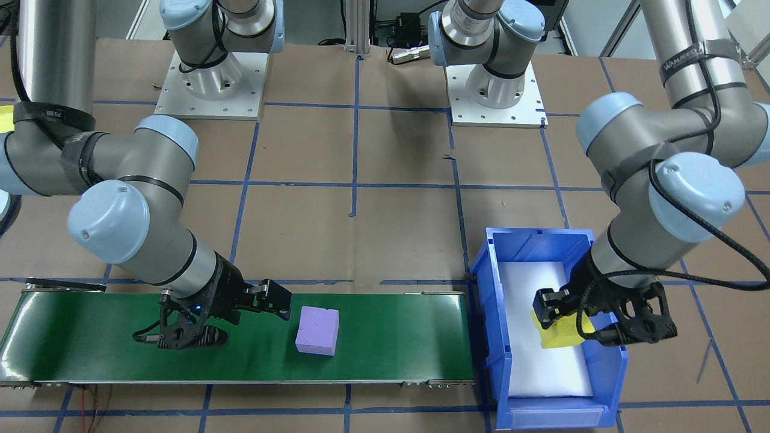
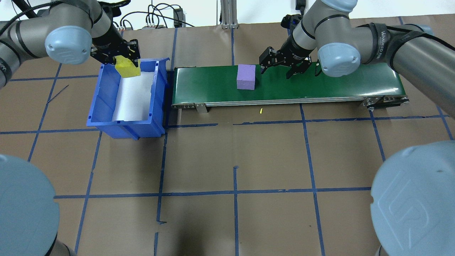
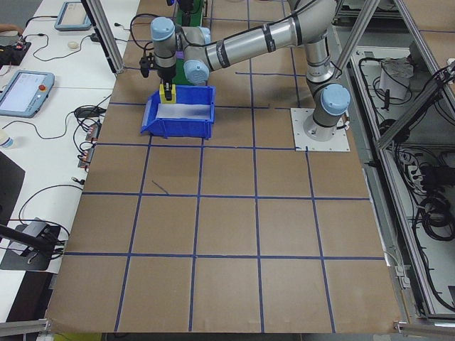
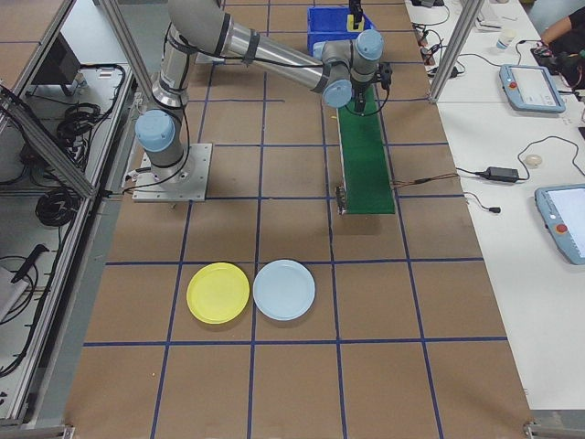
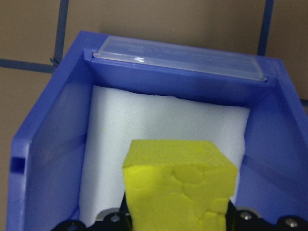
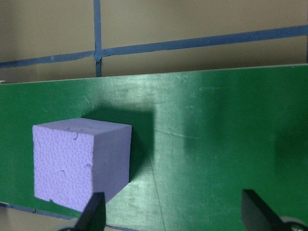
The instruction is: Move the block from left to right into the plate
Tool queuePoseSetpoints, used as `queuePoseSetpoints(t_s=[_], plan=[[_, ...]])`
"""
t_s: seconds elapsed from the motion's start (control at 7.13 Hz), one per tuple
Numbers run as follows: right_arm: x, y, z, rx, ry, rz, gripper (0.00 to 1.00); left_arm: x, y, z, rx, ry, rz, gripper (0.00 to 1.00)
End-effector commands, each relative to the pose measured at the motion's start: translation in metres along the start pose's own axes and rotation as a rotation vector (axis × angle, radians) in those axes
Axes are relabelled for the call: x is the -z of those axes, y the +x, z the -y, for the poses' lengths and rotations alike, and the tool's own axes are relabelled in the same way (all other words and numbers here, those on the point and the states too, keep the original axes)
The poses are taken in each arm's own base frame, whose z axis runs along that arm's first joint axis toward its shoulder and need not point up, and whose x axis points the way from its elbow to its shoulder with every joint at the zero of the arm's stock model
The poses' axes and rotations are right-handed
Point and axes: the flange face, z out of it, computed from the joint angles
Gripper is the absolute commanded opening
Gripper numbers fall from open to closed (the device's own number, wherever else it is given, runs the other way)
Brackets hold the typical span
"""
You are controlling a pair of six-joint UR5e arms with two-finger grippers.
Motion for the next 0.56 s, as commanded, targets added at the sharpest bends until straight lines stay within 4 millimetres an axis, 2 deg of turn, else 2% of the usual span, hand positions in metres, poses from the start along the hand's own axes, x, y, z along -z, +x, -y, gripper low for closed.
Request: queuePoseSetpoints(t_s=[0.0, 0.14, 0.28, 0.42], plan=[[-0.001, 0.000, -0.001, -0.008, -0.002, 0.001, 0.99, 0.043, 0.080, -0.035, -0.079, 0.041, -0.020, 0.41], [-0.001, 0.000, -0.001, -0.007, -0.002, 0.003, 0.99, 0.034, 0.112, -0.046, -0.101, 0.035, -0.028, 0.41], [-0.001, 0.000, -0.001, -0.007, -0.002, 0.001, 0.99, 0.020, 0.124, -0.048, -0.116, 0.016, -0.027, 0.42], [-0.002, 0.001, -0.001, -0.007, -0.003, 0.001, 0.99, 0.006, 0.129, -0.041, -0.121, 0.037, -0.033, 0.42]])
